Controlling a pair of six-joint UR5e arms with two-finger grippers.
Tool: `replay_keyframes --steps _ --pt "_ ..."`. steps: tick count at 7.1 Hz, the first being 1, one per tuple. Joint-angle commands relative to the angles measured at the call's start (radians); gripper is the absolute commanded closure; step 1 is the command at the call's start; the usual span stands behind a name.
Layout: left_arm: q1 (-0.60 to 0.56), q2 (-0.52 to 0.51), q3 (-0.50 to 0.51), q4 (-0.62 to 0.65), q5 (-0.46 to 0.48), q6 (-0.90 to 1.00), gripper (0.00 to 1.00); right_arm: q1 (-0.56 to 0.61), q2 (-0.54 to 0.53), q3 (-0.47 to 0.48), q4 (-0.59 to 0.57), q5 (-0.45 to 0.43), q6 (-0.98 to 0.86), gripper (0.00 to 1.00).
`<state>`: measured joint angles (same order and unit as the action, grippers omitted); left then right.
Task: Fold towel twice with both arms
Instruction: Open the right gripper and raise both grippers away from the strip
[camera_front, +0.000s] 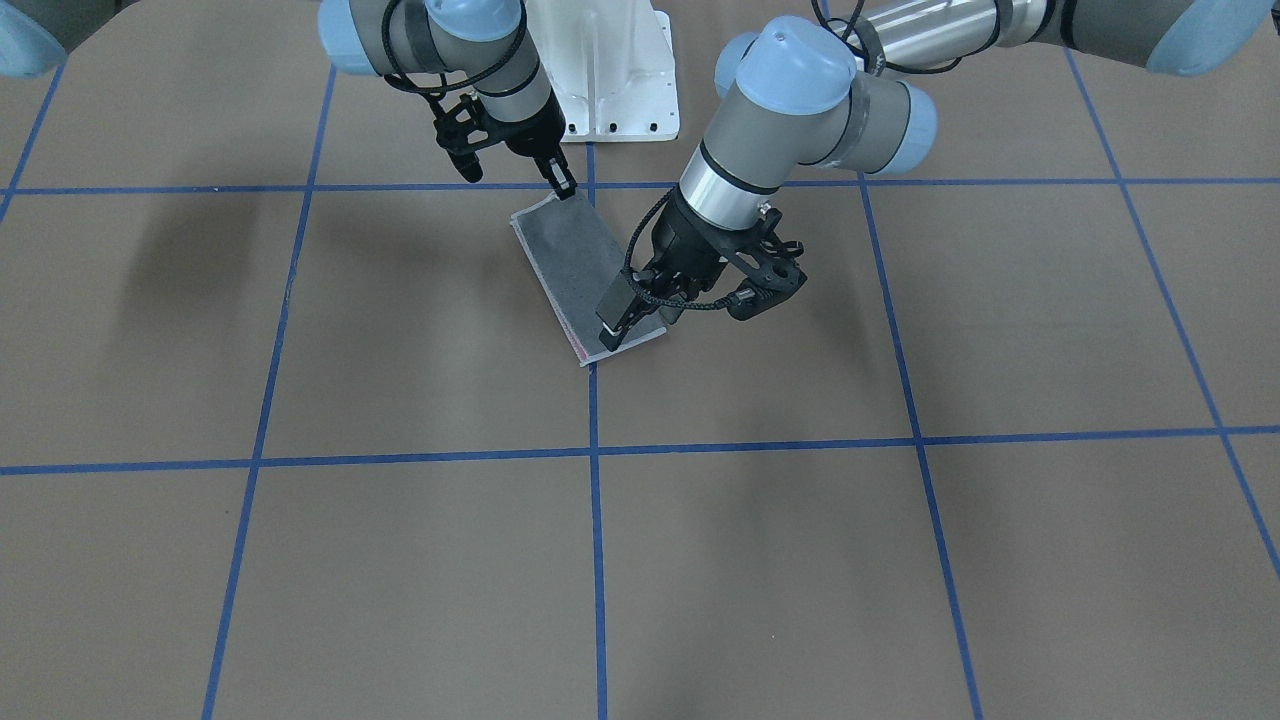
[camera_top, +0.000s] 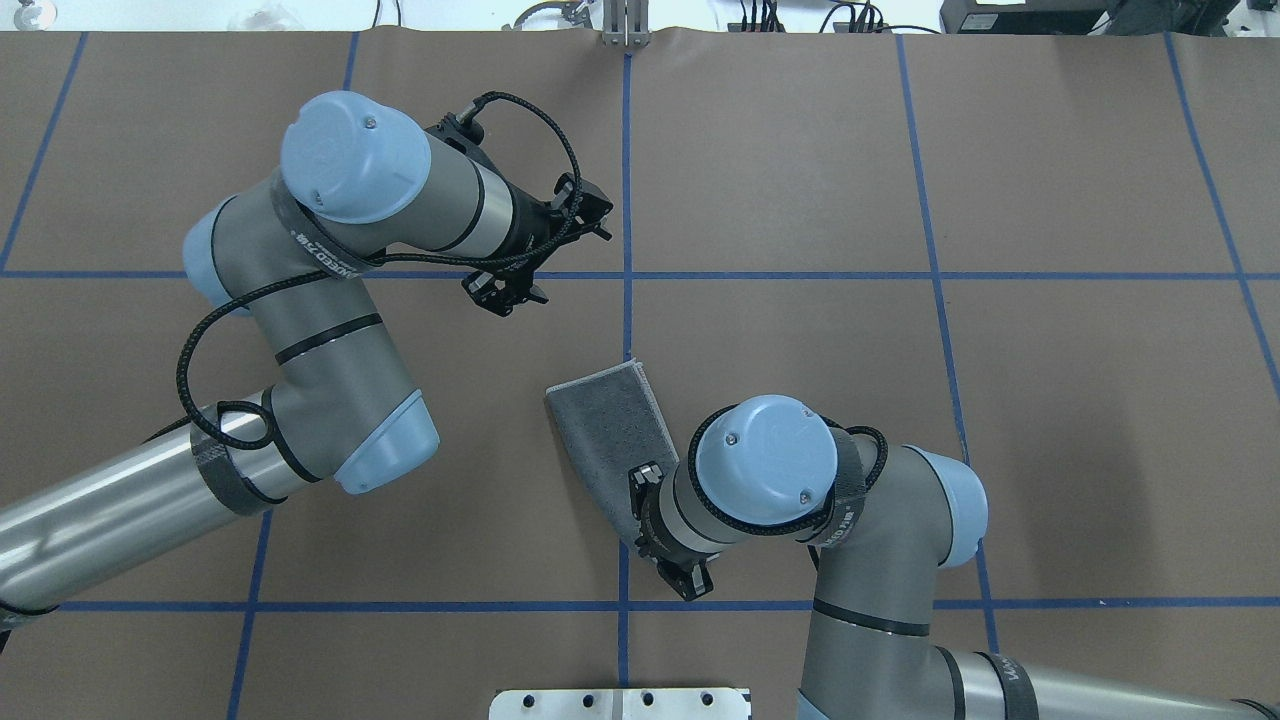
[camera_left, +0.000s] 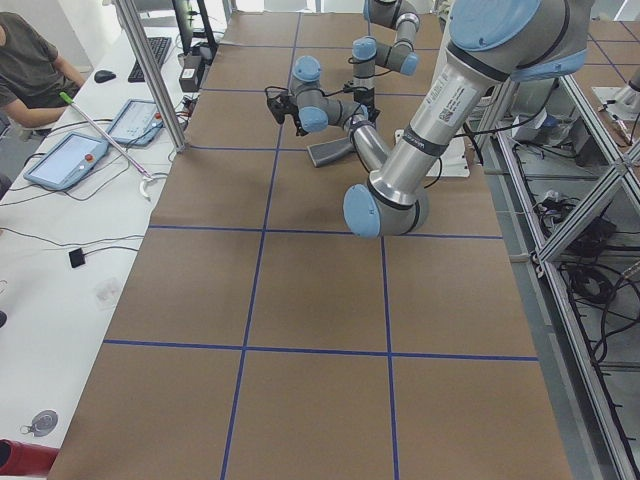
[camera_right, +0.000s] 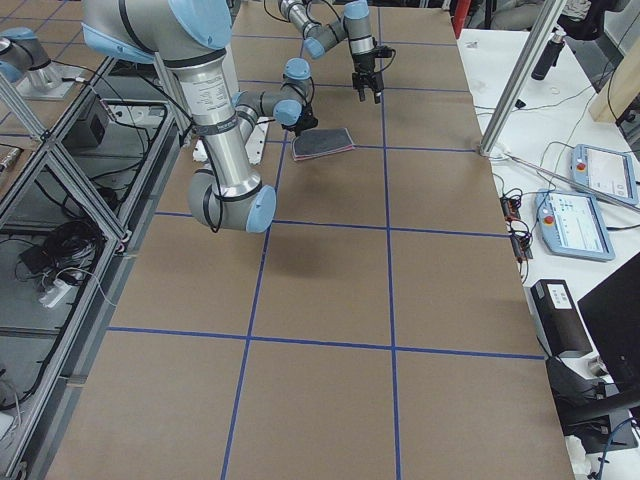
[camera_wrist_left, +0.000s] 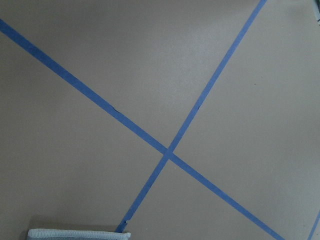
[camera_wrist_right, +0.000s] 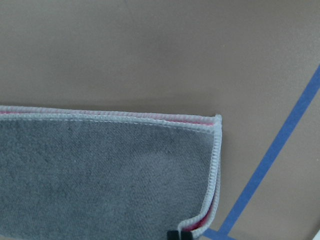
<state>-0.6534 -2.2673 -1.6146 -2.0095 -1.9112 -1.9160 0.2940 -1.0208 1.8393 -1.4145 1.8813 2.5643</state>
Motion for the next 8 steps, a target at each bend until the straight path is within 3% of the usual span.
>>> replay_keyframes --steps 1,4,8 --pt "0.0 0.027 -0.02 -0.002 -0.003 0.002 0.0 -0.001 -0.007 0.017 0.0 0.004 -0.01 0.0" --pt "0.009 0.106 -0.08 -0.008 -0.025 0.003 0.0 0.139 -0.038 0.038 -0.003 0.036 -0.044 0.0" --pt "0.075 0.133 -0.053 -0.017 0.023 0.017 0.0 0.37 -0.074 -0.023 -0.001 0.062 -0.447 0.0"
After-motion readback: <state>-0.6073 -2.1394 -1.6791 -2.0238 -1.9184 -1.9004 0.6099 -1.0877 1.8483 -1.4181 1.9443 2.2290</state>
